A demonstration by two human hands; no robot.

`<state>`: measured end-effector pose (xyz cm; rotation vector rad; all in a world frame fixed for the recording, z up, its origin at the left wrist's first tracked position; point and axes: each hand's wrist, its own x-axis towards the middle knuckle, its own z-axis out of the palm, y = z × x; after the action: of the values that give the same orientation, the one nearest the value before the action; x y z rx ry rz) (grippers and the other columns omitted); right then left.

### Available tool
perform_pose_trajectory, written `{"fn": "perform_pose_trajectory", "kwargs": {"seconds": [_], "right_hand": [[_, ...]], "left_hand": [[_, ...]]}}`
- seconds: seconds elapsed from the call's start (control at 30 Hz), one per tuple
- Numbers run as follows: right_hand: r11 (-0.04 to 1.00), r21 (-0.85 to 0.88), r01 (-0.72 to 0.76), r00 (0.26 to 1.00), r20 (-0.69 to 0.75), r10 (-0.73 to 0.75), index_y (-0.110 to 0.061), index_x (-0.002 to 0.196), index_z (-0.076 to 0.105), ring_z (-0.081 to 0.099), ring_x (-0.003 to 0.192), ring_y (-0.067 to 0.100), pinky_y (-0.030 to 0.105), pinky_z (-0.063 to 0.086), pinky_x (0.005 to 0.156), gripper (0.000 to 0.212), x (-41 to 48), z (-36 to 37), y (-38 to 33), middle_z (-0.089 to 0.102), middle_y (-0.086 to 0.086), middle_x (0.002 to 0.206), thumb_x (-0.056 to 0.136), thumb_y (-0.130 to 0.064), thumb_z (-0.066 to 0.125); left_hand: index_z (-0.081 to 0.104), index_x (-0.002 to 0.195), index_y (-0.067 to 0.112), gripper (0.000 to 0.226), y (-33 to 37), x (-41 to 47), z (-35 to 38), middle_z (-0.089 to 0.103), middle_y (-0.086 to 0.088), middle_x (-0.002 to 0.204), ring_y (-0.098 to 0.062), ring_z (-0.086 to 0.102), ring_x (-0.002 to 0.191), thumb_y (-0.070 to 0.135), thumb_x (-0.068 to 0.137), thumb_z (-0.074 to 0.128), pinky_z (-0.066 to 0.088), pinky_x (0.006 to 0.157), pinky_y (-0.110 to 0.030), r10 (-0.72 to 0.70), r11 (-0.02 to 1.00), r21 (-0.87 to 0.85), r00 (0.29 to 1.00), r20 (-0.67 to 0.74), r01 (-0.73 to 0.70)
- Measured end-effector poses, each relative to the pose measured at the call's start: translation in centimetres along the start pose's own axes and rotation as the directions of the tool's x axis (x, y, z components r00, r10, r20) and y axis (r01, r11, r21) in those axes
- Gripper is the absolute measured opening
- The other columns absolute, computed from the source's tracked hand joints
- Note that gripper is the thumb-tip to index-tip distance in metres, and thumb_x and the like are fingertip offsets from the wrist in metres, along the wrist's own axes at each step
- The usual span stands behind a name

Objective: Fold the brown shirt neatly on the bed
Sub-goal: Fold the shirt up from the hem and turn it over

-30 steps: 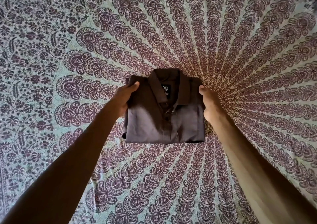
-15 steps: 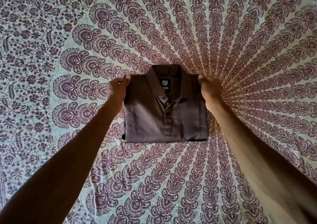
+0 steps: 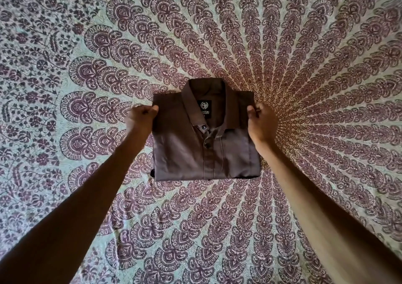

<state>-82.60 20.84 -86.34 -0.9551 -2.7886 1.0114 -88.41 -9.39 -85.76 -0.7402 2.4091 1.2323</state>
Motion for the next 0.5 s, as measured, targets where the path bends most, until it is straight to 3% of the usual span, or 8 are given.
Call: {"fn": "perform_pose_trajectory", "kwargs": {"seconds": [0.07,0.13,0.2,0.27,0.37,0.43,0.5], "right_hand": [[1.000,-0.026,0.005,0.999,-0.037,-0.006,-0.008,0.093,0.064,0.049,0.069,0.019,0.029,0.023,0.058,0.023,0.1,0.2,-0.2,0.060,0.002,0.079,0.097,-0.028,0.054],[1.000,-0.006,-0.001,0.998,-0.057,0.001,-0.009,0.096,0.063,0.055,0.071,0.023,0.031,0.030,0.059,0.022,0.7,0.7,-0.7,0.064,0.005,0.082,0.098,-0.029,0.053],[1.000,0.023,-0.004,0.998,-0.061,0.006,-0.010,0.099,0.063,0.061,0.075,0.029,0.032,0.036,0.058,0.024,1.2,1.0,-1.2,0.069,0.009,0.087,0.098,-0.031,0.052],[0.998,0.061,-0.009,0.996,-0.086,0.015,-0.010,0.101,0.063,0.063,0.074,0.029,0.034,0.040,0.058,0.027,0.8,0.7,-1.5,0.070,0.010,0.087,0.099,-0.033,0.049],[0.996,0.083,-0.026,0.996,-0.085,0.033,-0.006,0.103,0.061,0.056,0.075,0.018,0.029,0.036,0.062,0.028,-1.2,-1.1,-1.2,0.066,0.004,0.090,0.102,-0.028,0.044],[0.995,0.071,-0.066,0.996,-0.049,0.070,-0.007,0.104,0.062,0.056,0.079,0.017,0.028,0.037,0.064,0.027,-3.4,-2.2,0.0,0.064,0.001,0.093,0.102,-0.028,0.044],[0.994,0.075,-0.084,0.996,0.027,0.082,-0.010,0.098,0.062,0.060,0.074,0.022,0.032,0.043,0.061,0.033,-6.0,-3.1,1.4,0.063,-0.002,0.082,0.101,-0.038,0.045]], "left_hand": [[0.070,0.086,0.008,0.026,0.3,0.0,0.3,0.061,-0.005,0.074,-0.018,0.054,0.071,0.034,0.086,0.068,0.042,0.057,-0.025,0.032,0.999,0.023,0.996,-0.089,-0.030],[0.069,0.092,0.005,0.029,1.2,-0.3,0.7,0.060,-0.002,0.073,-0.018,0.055,0.073,0.033,0.086,0.068,0.038,0.051,-0.020,0.070,0.997,0.022,0.987,-0.144,-0.068],[0.067,0.096,0.004,0.032,2.0,-0.6,1.0,0.058,-0.002,0.078,-0.020,0.054,0.078,0.035,0.091,0.062,0.038,0.059,-0.024,0.085,0.996,0.053,0.982,-0.169,-0.077],[0.065,0.101,0.004,0.040,2.4,-1.0,1.0,0.058,-0.006,0.086,-0.022,0.055,0.080,0.040,0.098,0.048,0.040,0.065,-0.027,0.012,0.998,0.059,0.981,-0.195,-0.001],[0.066,0.092,0.005,0.051,0.8,-2.0,0.2,0.064,-0.013,0.083,-0.033,0.065,0.081,0.045,0.098,0.035,0.053,0.068,-0.037,-0.092,0.995,0.027,0.987,-0.134,0.096],[0.063,0.085,0.004,0.048,-0.7,-4.3,-0.4,0.061,-0.012,0.075,-0.030,0.063,0.074,0.040,0.100,0.034,0.047,0.059,-0.030,-0.080,0.986,0.142,0.994,-0.075,0.090],[0.059,0.085,0.007,0.042,-2.0,-7.6,-0.6,0.059,-0.010,0.075,-0.026,0.058,0.070,0.036,0.102,0.035,0.039,0.054,-0.026,-0.061,0.964,0.257,0.998,-0.012,0.062]]}}
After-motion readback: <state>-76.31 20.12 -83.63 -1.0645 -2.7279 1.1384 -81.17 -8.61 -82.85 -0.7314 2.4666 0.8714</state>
